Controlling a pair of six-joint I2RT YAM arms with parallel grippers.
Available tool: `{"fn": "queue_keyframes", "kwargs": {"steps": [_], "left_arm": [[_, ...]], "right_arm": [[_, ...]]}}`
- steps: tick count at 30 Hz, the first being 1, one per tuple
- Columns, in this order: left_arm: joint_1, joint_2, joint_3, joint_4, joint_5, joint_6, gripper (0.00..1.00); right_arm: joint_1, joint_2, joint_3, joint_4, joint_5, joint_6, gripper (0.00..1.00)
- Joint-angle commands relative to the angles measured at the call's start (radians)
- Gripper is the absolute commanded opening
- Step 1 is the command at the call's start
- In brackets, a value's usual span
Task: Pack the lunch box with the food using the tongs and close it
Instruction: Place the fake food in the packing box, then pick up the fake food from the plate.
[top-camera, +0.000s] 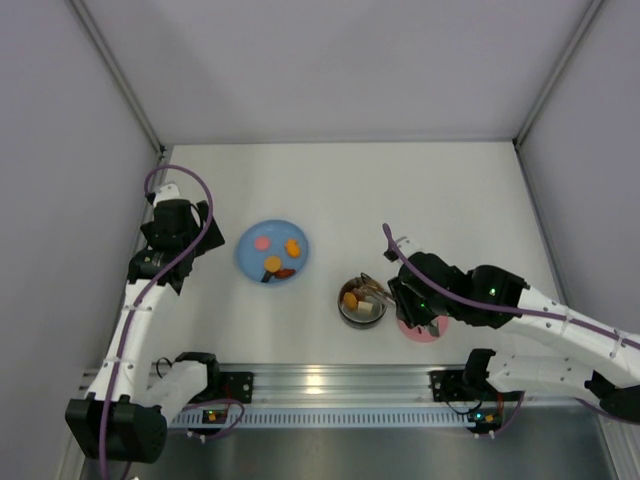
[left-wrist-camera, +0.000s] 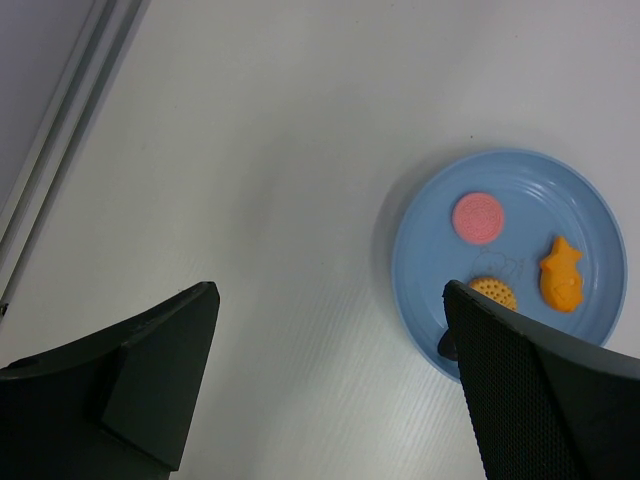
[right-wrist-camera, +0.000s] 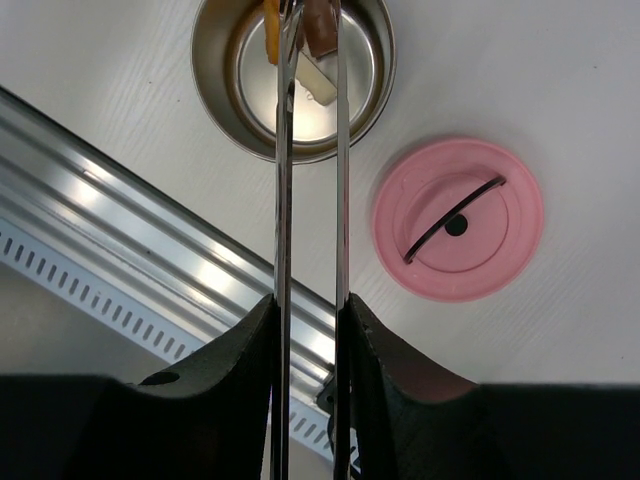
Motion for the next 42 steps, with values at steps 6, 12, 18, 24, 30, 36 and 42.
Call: {"fn": "queue_keyframes", "kwargs": {"steps": [6, 12, 18, 24, 30, 36, 42], "left_arm": [[-0.003, -0.022, 0.029, 0.032, 0.004, 0.010, 0.99], [-0.003, -0.020, 0.029, 0.032, 0.001, 0.010, 0.99], [-0.003, -0.016, 0.028, 0.034, 0.002, 0.011, 0.99], [-0.003, -0.014, 0.028, 0.035, -0.001, 0.010, 0.99], [-0.007, -0.011, 0.026, 0.035, -0.005, 0.010, 0.99], [-0.009, -0.008, 0.026, 0.035, -0.005, 0.010, 0.99], [-0.011, -0.007, 0.025, 0.035, -0.007, 0.011, 0.99]], "right_arm": [[-0.012, -0.019, 0.035, 0.036, 0.007, 0.006, 0.32], [-0.012, 0.044, 0.125, 0.085, -0.002, -0.018, 0.32], [-0.011, 0.209, 0.245, 0.202, -0.017, -0.071, 0.33], [-0.012, 0.456, 0.394, 0.285, -0.017, -0.126, 0.34], [-0.016, 0.657, 0.530, 0.303, 0.026, -0.152, 0.39], [-0.031, 0.745, 0.569, 0.326, 0.024, -0.147, 0.46], [-0.052, 0.779, 0.566, 0.349, 0.023, -0.140, 0.46]]}}
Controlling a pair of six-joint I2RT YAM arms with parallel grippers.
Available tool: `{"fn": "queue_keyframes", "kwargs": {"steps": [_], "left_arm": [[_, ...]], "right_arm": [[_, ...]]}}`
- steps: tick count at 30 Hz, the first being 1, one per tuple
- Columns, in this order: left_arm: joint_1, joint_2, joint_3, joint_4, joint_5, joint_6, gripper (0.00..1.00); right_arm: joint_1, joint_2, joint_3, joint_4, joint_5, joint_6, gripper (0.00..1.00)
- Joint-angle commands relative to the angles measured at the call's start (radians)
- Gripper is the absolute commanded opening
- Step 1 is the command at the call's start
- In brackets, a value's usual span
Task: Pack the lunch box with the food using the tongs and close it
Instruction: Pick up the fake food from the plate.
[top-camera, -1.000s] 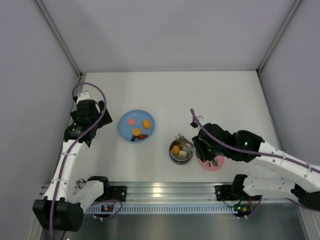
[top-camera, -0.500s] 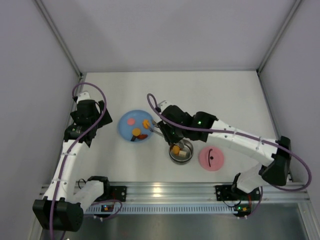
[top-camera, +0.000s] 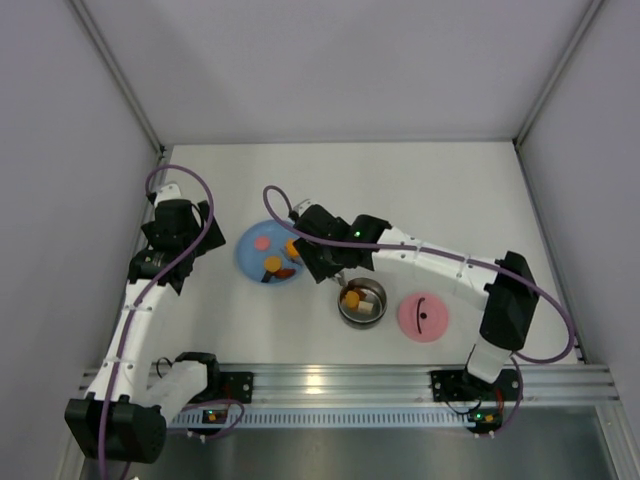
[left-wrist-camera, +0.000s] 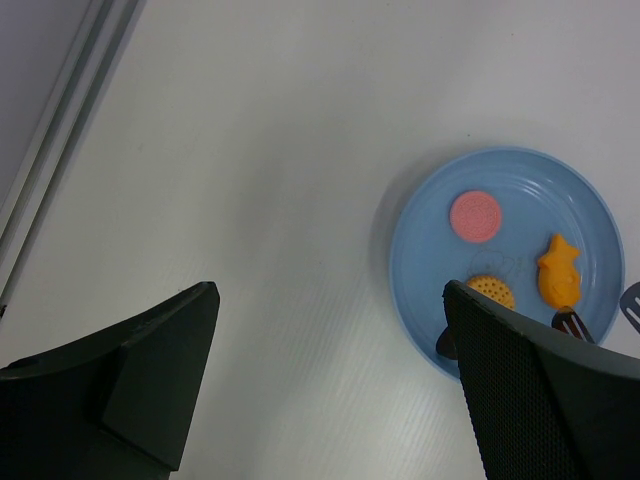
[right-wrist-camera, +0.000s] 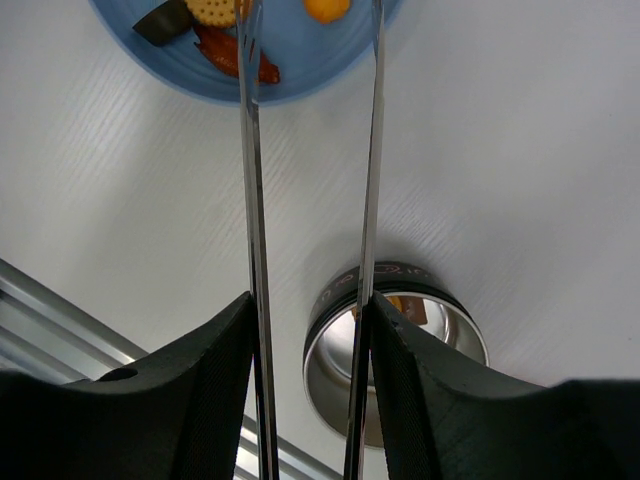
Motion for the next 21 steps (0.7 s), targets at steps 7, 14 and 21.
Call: {"fn": "queue_keyframes", "kwargs": {"steps": [7, 14, 21], "left_arm": [[-0.004, -0.005, 0.025, 0.035, -0.004, 0.011, 0.99], [-0.004, -0.003, 0.025, 0.035, -0.006, 0.011, 0.99], [-0.004, -0.003, 0.026, 0.035, -0.006, 0.013, 0.99]], "right_arm": [[-0.051, 0.040, 0.051, 0.121, -0.008, 0.000, 0.45], [-0.058, 0.078, 0.060, 0.130, -0.029, 0.002, 0.44], [-0.060, 0.098, 0.057, 0.138, -0.037, 0.002, 0.43]]}}
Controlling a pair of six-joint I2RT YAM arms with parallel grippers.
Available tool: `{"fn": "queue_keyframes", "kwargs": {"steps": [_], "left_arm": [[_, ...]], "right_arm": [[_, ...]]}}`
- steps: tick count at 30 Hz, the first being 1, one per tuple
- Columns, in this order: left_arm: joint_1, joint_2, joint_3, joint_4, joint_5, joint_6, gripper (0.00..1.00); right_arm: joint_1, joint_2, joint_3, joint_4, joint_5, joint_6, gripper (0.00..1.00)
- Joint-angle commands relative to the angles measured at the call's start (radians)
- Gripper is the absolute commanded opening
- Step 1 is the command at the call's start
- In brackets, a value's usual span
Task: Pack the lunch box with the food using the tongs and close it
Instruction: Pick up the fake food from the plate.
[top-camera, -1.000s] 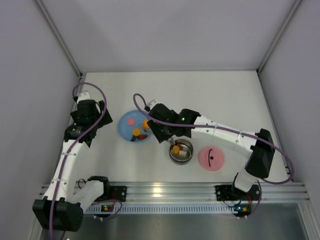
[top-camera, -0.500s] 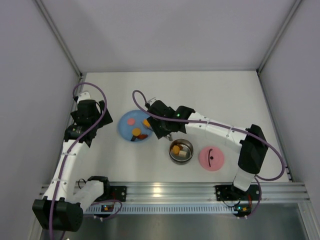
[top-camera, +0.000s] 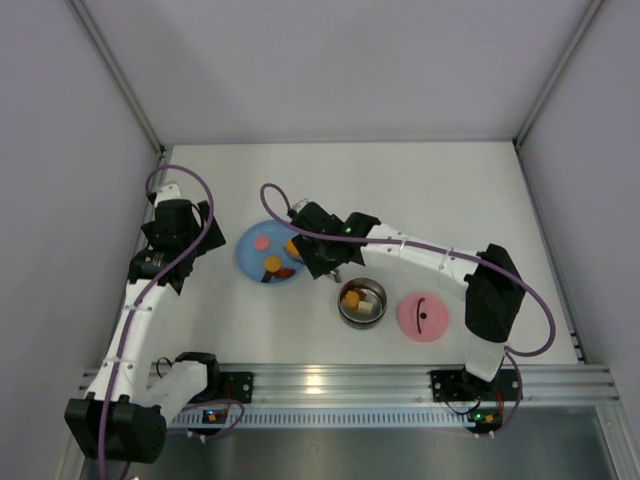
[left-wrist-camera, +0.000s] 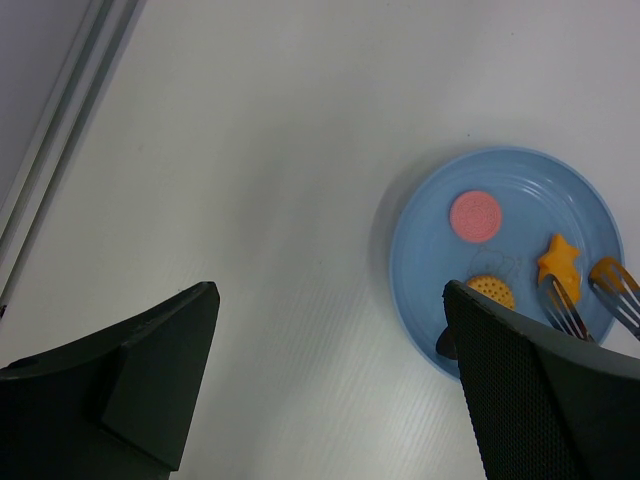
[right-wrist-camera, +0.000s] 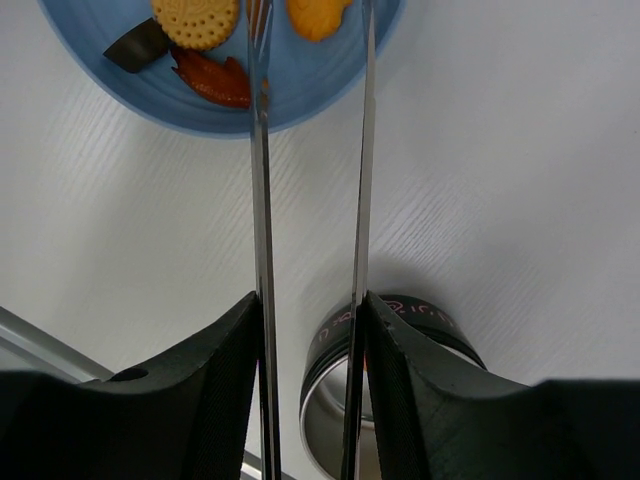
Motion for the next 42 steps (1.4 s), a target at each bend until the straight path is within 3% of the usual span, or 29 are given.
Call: {"fn": "queue_keyframes", "kwargs": {"steps": [1, 10, 21, 32, 42], "left_arm": [[-0.004, -0.003, 0.026, 0.035, -0.006, 0.011, 0.99], [-0.006, -0.003, 0.026, 0.035, -0.006, 0.012, 0.99], [-0.004, -0.006, 0.026, 0.035, -0.004, 0.012, 0.99], [-0.006, -0.008, 0.026, 0.035, -0.005, 0.014, 0.99], [-0.007, -0.008, 0.026, 0.035, 0.003, 0.014, 0.99]], "right_arm": [[-0.014, 0.018, 0.053, 0.079, -0.012, 0.001, 0.42], [-0.019, 0.041, 0.053, 0.081, -0.021, 0.002, 0.39], [-0.020, -0.008, 0.065, 0.056, -0.009, -0.001, 0.23], [-0.020, -0.172, 0.044, 0.005, 0.028, 0.001, 0.20], [-0.020, -0.443, -0.129, -0.079, 0.032, 0.013, 0.21]]}}
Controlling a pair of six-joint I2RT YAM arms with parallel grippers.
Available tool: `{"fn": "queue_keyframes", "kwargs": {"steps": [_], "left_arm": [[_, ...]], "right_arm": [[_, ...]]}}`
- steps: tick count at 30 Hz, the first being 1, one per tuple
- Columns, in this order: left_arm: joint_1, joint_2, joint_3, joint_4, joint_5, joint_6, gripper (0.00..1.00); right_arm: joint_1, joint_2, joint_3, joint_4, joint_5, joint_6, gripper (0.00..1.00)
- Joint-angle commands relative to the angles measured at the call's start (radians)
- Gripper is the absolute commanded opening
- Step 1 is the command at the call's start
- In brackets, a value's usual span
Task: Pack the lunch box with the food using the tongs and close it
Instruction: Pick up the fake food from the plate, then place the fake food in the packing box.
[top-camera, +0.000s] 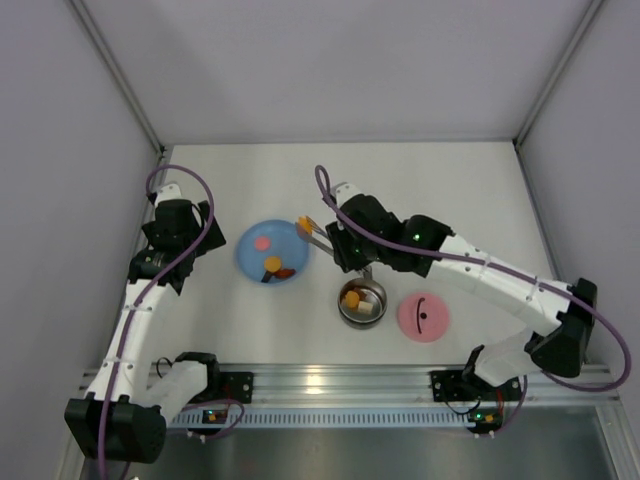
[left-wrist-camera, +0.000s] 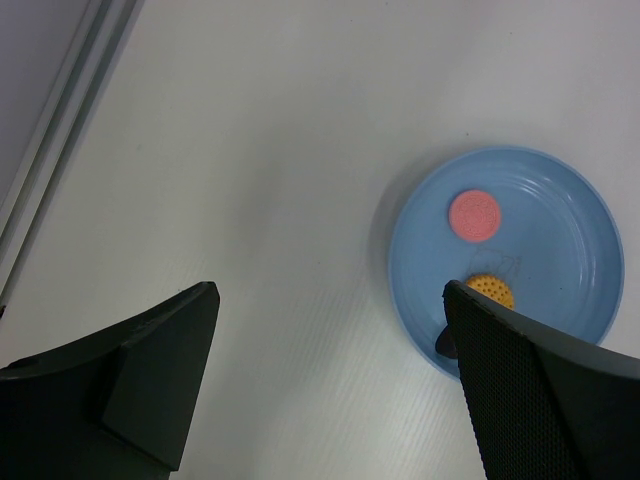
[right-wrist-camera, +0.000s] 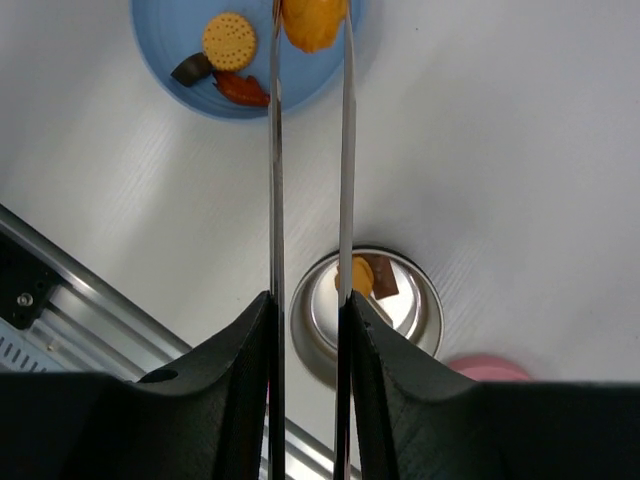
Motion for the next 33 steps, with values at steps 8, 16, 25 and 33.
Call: {"fn": "queue_keyframes", "kwargs": {"steps": [8, 16, 25, 33], "left_arm": [[-0.007, -0.015, 0.028, 0.035, 0.012, 0.016, 0.99], [-0.019, -0.020, 0.032, 0.033, 0.026, 0.016, 0.99], [-0.024, -0.072, -0.012, -0.004, 0.081, 0.016, 0.99], [-0.024, -0.118, -0.050, -0.014, 0.098, 0.019, 0.99]], "right_arm": [[-0.013, -0.390, -0.203, -0.190, -0.011, 0.038, 0.24], [-0.013, -0.583, -0.356, -0.295, -0.040, 0.081, 0.24], [-0.013, -0.641, -0.414, -0.348, -0.069, 0.098, 0.24], [-0.013, -0.652, -0.433, -0.358, -0.098, 0.095, 0.25]]}}
